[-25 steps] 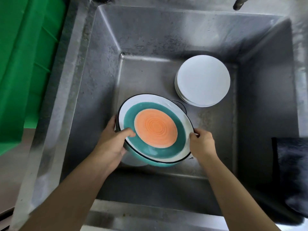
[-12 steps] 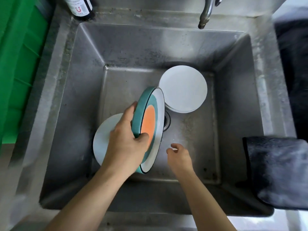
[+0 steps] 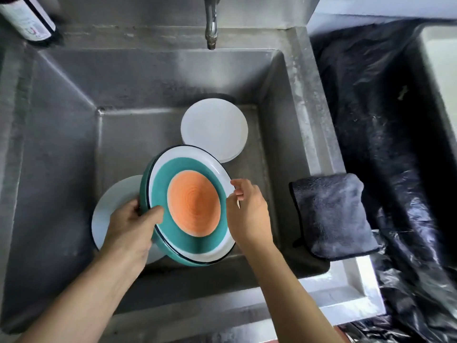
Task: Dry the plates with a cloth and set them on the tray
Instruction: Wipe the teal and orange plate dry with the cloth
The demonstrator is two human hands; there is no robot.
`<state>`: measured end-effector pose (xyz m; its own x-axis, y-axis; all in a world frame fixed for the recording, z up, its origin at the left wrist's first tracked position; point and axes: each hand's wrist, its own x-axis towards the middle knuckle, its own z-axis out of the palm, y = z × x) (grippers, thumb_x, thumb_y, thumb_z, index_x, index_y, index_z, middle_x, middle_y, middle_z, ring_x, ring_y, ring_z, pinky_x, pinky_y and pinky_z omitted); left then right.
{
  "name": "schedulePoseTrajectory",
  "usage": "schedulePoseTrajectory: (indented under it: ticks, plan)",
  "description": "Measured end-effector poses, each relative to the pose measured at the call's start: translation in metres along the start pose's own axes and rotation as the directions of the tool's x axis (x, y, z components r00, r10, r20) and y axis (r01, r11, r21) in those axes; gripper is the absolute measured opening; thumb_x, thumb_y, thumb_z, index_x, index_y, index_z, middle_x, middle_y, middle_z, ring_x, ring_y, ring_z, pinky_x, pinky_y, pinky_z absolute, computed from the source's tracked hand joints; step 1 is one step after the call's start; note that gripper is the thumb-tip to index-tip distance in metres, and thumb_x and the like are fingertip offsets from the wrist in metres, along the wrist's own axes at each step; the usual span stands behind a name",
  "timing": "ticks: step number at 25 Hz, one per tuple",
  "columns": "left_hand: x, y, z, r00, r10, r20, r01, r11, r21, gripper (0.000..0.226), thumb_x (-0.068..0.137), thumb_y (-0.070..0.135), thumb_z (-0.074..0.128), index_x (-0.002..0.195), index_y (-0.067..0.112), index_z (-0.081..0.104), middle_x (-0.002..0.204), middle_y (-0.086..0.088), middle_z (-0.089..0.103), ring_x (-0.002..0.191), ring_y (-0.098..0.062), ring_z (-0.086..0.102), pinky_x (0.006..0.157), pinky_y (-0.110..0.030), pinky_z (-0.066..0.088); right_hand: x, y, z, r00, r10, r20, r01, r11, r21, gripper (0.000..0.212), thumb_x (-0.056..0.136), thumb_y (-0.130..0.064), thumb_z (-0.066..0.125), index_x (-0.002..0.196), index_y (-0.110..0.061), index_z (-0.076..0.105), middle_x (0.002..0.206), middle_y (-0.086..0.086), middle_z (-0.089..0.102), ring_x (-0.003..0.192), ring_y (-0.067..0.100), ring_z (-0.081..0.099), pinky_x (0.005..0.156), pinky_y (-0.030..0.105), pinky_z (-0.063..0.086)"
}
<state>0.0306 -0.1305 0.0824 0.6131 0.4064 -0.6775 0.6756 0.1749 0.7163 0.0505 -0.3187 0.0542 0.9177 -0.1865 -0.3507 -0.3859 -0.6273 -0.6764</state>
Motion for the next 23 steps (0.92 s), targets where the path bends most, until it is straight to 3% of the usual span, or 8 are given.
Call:
schedulePoseTrajectory:
  ticks: [3, 7, 9, 12, 15, 18, 20, 23]
  plan:
    - [-0.011, -0.001, 0.006, 0.998, -0.017, 0.068, 0.022, 0.996, -0.082, 0.040, 0.079, -0.014, 0.048, 0.066, 0.018, 0.069, 0.063, 0.005, 0.064, 0.059, -0.009, 0.059, 0.063, -0.028, 0.049, -0.002, 0.011, -0.031, 0.985, -0.107, -0.134, 0.090, 0.988, -0.124, 0.038, 0.094, -0.008, 0.054, 0.130, -0.015, 0.062, 0.118, 0.008, 0.062, 0.110, 0.029, 0.056, 0.096, 0.045, 0.045]
    - [-0.023, 0.009, 0.014, 0.993, 0.032, 0.113, -0.010, 0.981, -0.192, 0.045, 0.080, -0.021, 0.044, 0.081, 0.017, 0.066, 0.072, 0.004, 0.070, 0.076, -0.015, 0.063, 0.075, -0.035, 0.048, -0.007, 0.026, -0.064, 0.962, -0.166, -0.215, 0.113, 0.965, -0.237, 0.043, 0.090, -0.005, 0.059, 0.132, -0.013, 0.061, 0.124, 0.010, 0.062, 0.110, 0.034, 0.056, 0.096, 0.045, 0.045]
    - [-0.028, 0.015, 0.016, 0.990, 0.049, 0.136, -0.019, 0.976, -0.215, 0.046, 0.080, -0.021, 0.043, 0.081, 0.018, 0.067, 0.076, 0.002, 0.071, 0.080, -0.019, 0.064, 0.076, -0.035, 0.050, -0.008, 0.039, -0.078, 0.925, -0.179, -0.335, 0.059, 0.939, -0.340, 0.053, 0.086, -0.010, 0.066, 0.138, -0.016, 0.057, 0.131, 0.008, 0.060, 0.118, 0.033, 0.055, 0.099, 0.045, 0.043]
    - [-0.038, 0.027, 0.019, 0.982, 0.070, 0.174, -0.033, 0.978, -0.208, 0.048, 0.079, -0.021, 0.043, 0.073, 0.020, 0.068, 0.073, 0.001, 0.069, 0.075, -0.019, 0.064, 0.070, -0.033, 0.051, -0.009, 0.062, -0.095, 0.907, 0.010, -0.422, -0.221, 0.864, -0.453, 0.089, 0.083, -0.033, 0.074, 0.159, -0.021, 0.028, 0.162, 0.011, 0.034, 0.150, 0.031, 0.029, 0.120, 0.051, 0.021]
    - [-0.050, 0.040, 0.020, 0.984, 0.060, 0.166, -0.028, 0.981, -0.190, 0.046, 0.079, -0.020, 0.045, 0.070, 0.020, 0.067, 0.068, 0.002, 0.070, 0.063, -0.013, 0.067, 0.054, -0.027, 0.054, -0.015, 0.083, -0.100, 0.921, 0.040, -0.388, -0.266, 0.792, -0.549, 0.103, 0.090, -0.040, 0.069, 0.164, -0.020, 0.001, 0.171, 0.014, 0.007, 0.158, 0.029, 0.007, 0.126, 0.051, 0.005]
    - [-0.064, 0.049, 0.017, 0.985, 0.071, 0.160, -0.043, 0.984, -0.175, 0.047, 0.079, -0.021, 0.043, 0.071, 0.018, 0.068, 0.067, 0.000, 0.071, 0.060, -0.014, 0.067, 0.052, -0.025, 0.055, -0.017, 0.090, -0.099, 0.911, 0.011, -0.412, -0.256, 0.800, -0.543, 0.096, 0.092, -0.031, 0.070, 0.163, -0.005, 0.010, 0.166, 0.027, 0.015, 0.154, 0.042, 0.018, 0.126, 0.053, 0.012]
    - [-0.074, 0.058, 0.013, 0.984, 0.092, 0.151, -0.068, 0.985, -0.157, 0.052, 0.078, -0.023, 0.041, 0.064, 0.019, 0.069, 0.064, 0.000, 0.069, 0.057, -0.013, 0.064, 0.051, -0.023, 0.052, -0.018, 0.093, -0.098, 0.910, -0.088, -0.405, -0.171, 0.811, -0.560, 0.082, 0.092, -0.018, 0.070, 0.158, 0.003, 0.024, 0.160, 0.034, 0.026, 0.149, 0.048, 0.027, 0.124, 0.056, 0.017]
    - [-0.086, 0.071, 0.009, 0.985, 0.100, 0.140, -0.078, 0.985, -0.155, 0.044, 0.077, -0.024, 0.039, 0.072, 0.013, 0.062, 0.061, -0.001, 0.066, 0.055, -0.014, 0.061, 0.050, -0.021, 0.048, -0.019, 0.097, -0.107, 0.891, -0.108, -0.440, -0.091, 0.909, -0.408, 0.056, 0.094, 0.005, 0.059, 0.148, 0.006, 0.044, 0.151, 0.033, 0.043, 0.141, 0.050, 0.040, 0.118, 0.059, 0.030]
